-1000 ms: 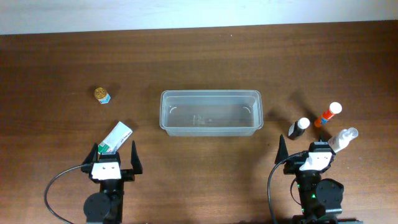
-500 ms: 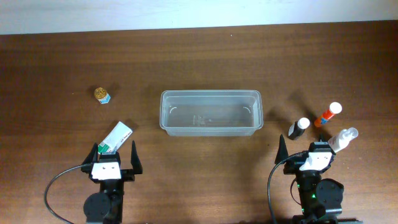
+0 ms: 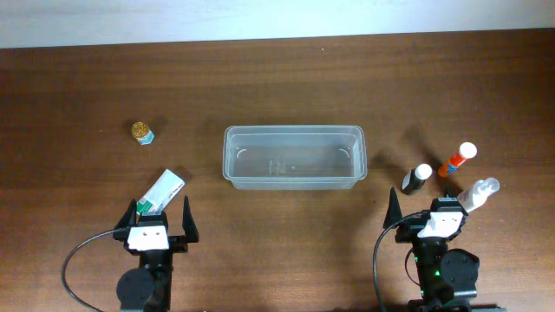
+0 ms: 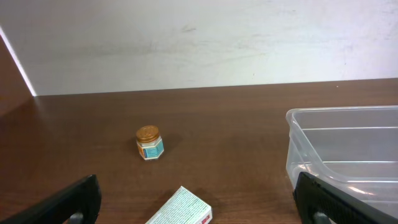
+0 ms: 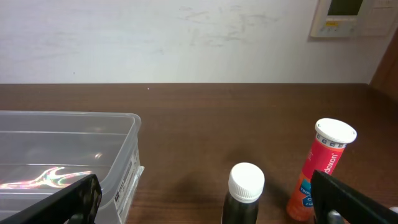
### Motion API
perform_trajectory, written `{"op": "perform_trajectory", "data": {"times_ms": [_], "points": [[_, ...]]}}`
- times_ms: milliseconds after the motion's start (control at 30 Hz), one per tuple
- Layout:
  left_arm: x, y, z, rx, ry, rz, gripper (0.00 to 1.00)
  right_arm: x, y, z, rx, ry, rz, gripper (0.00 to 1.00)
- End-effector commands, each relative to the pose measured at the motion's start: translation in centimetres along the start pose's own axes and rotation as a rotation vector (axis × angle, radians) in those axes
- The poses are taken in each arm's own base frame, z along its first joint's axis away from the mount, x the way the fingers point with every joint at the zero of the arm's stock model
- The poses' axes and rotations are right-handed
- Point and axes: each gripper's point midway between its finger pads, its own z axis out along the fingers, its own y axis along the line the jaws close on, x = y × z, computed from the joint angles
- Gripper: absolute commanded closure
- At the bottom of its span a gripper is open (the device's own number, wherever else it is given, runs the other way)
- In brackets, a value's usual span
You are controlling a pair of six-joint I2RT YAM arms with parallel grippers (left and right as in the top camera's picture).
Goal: Pack container
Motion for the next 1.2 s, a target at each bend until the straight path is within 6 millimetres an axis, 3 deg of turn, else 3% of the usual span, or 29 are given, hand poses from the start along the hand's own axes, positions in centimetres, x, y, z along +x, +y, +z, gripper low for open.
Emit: {"op": "perform_trajectory", "data": {"times_ms": [0,200,267,467,767,967,1167], "points": [[-0.1,0.1,0.0,-0.004,-0.009,0.015,0.01,0.2,-0.1,0.0,0.005,-0.001,-0.004,0.01],[-0.4,0.0,-0.1,0.007,-0.016,-0.045,0.01,0.2,-0.1,0.0,0.005,0.004,0.098,0.01],[-1.7,0.0,-0.3,0.009,-0.039,-0.117,0.01,0.0,-0.1,-0.1,0.006,0.008,0.098,0.01],[-5.5,0.3,-1.2,0.006,0.01,-0.127,0.01,-4.0,-0.3,-0.6,0.013,-0.008,0.098,0.02],[-6.9,0.2,0.9,0.0,0.369,-0.092,0.01,-7.8,-0.1,1.5,0.024,0.275,0.081,0.02],[-6.0,0.0,2.3,-0.005,0.646,-0.063,0.01,-7.3,0.0,2.8,0.037,0.629,0.059,0.02],[-3.7,-0.6,3.1,0.016,0.817,-0.056,0.01,-4.3,0.1,3.8,0.049,0.963,0.038,0.02]]}}
